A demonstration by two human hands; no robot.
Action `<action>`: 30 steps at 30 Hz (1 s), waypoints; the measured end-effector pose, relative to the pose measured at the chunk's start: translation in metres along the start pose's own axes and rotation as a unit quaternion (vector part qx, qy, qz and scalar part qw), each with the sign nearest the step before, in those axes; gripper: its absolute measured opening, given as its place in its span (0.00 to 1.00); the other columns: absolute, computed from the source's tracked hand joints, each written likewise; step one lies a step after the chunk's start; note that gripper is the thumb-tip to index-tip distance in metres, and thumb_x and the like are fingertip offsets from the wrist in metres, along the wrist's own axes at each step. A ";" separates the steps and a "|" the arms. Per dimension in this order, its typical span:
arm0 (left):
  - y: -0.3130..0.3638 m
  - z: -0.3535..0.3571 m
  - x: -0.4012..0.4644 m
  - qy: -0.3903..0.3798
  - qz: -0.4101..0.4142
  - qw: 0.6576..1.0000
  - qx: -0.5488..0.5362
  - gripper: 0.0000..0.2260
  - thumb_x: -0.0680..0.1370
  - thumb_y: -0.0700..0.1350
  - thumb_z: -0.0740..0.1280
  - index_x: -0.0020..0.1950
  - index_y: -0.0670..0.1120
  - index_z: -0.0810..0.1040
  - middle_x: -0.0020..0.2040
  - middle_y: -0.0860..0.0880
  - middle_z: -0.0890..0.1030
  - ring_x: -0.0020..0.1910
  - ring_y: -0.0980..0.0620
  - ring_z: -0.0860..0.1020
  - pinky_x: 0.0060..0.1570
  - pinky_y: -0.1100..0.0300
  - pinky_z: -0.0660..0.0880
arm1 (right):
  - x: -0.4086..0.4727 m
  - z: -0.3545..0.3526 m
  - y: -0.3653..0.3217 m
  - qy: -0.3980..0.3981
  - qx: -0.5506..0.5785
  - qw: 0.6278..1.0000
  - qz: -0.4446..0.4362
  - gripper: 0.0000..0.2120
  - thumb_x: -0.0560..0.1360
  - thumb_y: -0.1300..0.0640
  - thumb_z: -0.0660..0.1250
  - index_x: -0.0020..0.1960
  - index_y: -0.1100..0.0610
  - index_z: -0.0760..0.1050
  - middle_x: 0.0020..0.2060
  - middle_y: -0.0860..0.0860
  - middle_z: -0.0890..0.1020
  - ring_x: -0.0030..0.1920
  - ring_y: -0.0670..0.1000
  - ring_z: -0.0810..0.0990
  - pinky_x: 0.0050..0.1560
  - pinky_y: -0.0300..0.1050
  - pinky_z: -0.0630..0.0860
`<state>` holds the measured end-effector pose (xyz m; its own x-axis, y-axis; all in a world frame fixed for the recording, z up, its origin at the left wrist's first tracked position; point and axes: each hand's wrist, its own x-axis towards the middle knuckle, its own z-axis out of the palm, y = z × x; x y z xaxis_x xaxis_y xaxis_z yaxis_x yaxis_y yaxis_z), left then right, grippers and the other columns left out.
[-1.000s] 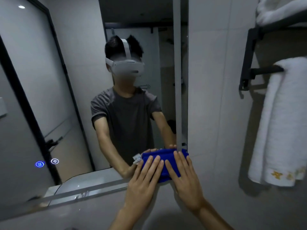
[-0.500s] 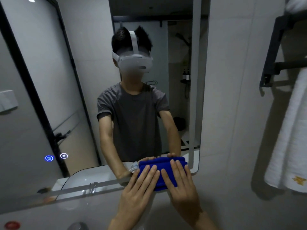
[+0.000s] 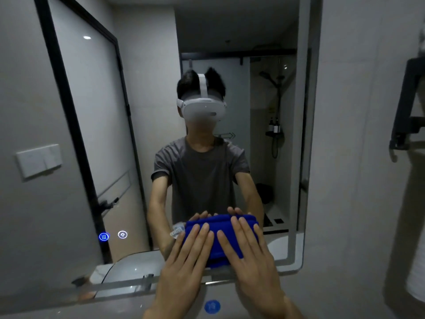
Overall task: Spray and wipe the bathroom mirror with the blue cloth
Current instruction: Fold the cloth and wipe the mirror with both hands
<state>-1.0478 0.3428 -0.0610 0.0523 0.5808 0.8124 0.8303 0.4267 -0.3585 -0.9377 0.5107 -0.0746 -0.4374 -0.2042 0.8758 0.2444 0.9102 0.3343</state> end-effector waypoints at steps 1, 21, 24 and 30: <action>-0.006 -0.008 0.015 0.005 0.002 1.000 -0.004 0.28 0.81 0.38 0.53 0.81 0.41 0.49 0.82 0.43 0.49 0.81 0.45 0.50 0.79 0.47 0.49 | 0.018 -0.007 0.007 0.009 0.015 1.000 0.006 0.36 0.80 0.51 0.61 0.82 0.54 0.47 0.80 0.60 0.51 0.80 0.58 0.53 0.79 0.58 0.51; -0.146 -0.179 0.346 0.105 -0.004 0.994 0.041 0.27 0.85 0.47 0.53 0.81 0.45 0.47 0.82 0.45 0.48 0.81 0.48 0.45 0.75 0.56 0.43 | 0.373 -0.140 0.147 0.100 -0.079 0.992 -0.003 0.33 0.80 0.57 0.63 0.81 0.56 0.53 0.79 0.58 0.57 0.80 0.61 0.51 0.79 0.60 0.49; -0.159 -0.200 0.387 0.096 -0.023 0.994 0.048 0.27 0.85 0.47 0.53 0.81 0.46 0.46 0.82 0.45 0.47 0.81 0.47 0.46 0.77 0.52 0.45 | 0.412 -0.161 0.156 0.069 -0.110 0.991 0.033 0.34 0.82 0.51 0.60 0.81 0.52 0.44 0.81 0.55 0.48 0.80 0.58 0.44 0.79 0.59 0.42; -0.170 -0.230 0.441 0.090 -0.043 0.994 0.054 0.30 0.84 0.45 0.57 0.81 0.46 0.45 0.82 0.46 0.45 0.81 0.47 0.44 0.79 0.48 0.47 | 0.469 -0.188 0.174 0.057 -0.111 0.990 0.059 0.34 0.83 0.53 0.60 0.82 0.51 0.45 0.81 0.56 0.47 0.80 0.58 0.44 0.79 0.57 0.45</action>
<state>-1.0382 0.3670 0.4638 0.0896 0.4095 0.9079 0.7726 0.5466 -0.3228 -0.9378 0.5053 0.4593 -0.2967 -0.1513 0.9429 0.4786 0.8309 0.2839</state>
